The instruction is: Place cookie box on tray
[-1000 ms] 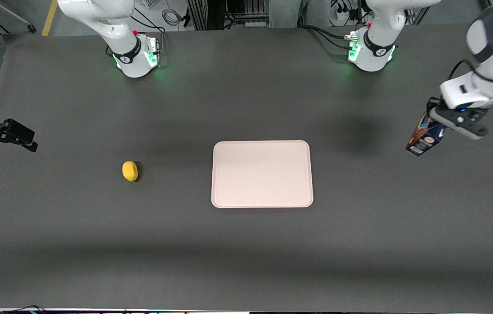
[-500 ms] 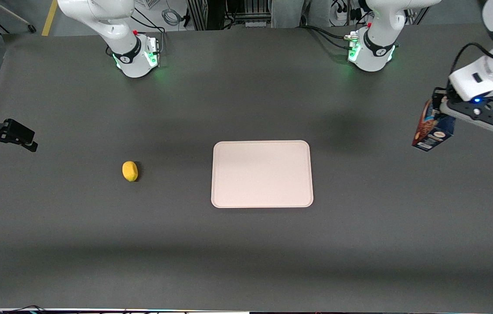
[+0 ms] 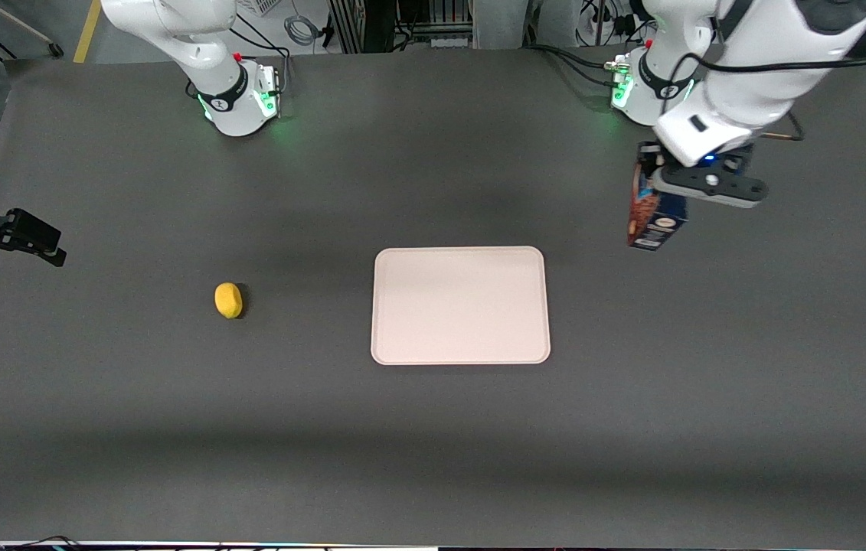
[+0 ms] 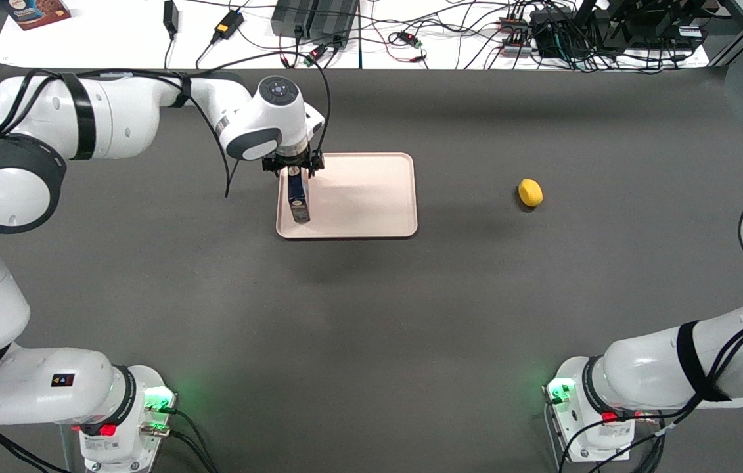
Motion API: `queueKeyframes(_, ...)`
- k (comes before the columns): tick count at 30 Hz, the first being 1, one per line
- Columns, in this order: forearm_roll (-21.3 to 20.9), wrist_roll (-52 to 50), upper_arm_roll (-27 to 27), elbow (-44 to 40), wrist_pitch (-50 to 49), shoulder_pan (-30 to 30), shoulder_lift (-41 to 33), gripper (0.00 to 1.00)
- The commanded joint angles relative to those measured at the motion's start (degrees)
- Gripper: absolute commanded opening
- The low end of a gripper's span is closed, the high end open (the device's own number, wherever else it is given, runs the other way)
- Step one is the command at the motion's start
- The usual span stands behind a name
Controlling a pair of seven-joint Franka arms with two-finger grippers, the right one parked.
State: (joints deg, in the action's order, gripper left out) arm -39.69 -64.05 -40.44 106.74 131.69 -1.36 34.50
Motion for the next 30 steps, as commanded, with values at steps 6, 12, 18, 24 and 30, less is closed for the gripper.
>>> queueKeyframes(6, 16.6, 19.2, -1.7, -9.3, -18.0, -0.2, -8.2, 1.0)
queueKeyframes(12, 24.4, 32.4, 0.8, -10.3, -24.0, -1.1, -18.7, 1.0)
queueKeyframes(18, 35.3, 51.6, 11.8, -10.4, -28.0, -0.8, -27.8, 1.0)
queueKeyframes(24, 36.4, 57.2, 19.6, -10.2, -32.2, -0.3, -34.0, 1.0)
queueKeyframes(30, 35.3, 57.5, 24.0, -9.8, -33.9, -0.4, -37.4, 1.0)
